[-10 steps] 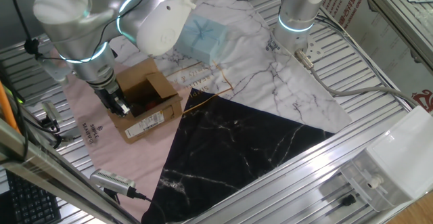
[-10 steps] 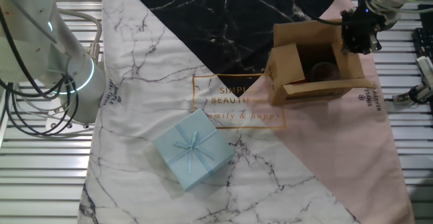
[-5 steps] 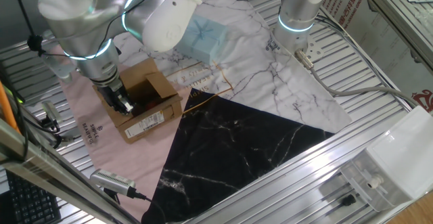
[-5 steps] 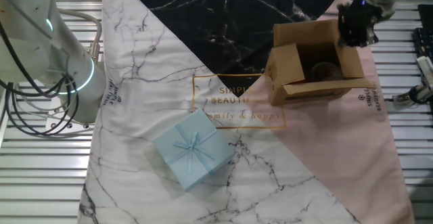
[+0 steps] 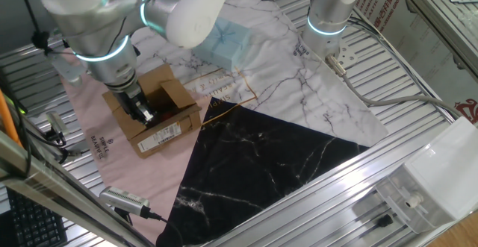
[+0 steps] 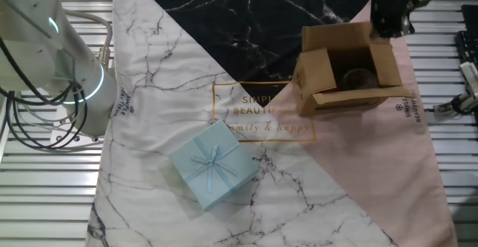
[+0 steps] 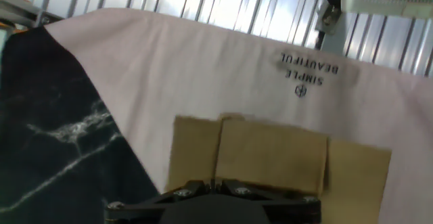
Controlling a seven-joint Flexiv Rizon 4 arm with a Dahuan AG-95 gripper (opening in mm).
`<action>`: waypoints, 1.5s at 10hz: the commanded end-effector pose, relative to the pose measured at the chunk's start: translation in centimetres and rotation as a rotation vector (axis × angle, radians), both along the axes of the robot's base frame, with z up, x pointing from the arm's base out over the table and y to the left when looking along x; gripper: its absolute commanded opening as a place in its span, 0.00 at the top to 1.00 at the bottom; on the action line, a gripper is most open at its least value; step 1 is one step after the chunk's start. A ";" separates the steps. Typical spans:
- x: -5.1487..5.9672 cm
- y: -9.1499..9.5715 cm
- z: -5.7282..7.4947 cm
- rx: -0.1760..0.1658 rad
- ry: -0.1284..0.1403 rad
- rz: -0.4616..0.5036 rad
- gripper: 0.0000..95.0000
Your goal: Cover the box
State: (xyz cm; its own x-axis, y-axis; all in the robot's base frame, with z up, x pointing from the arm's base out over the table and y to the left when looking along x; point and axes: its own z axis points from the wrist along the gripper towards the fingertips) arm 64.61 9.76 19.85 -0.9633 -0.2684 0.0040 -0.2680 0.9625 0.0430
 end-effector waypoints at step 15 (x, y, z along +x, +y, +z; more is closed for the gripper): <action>-3.8 4.3 -1.5 -0.009 -0.035 -0.100 1.00</action>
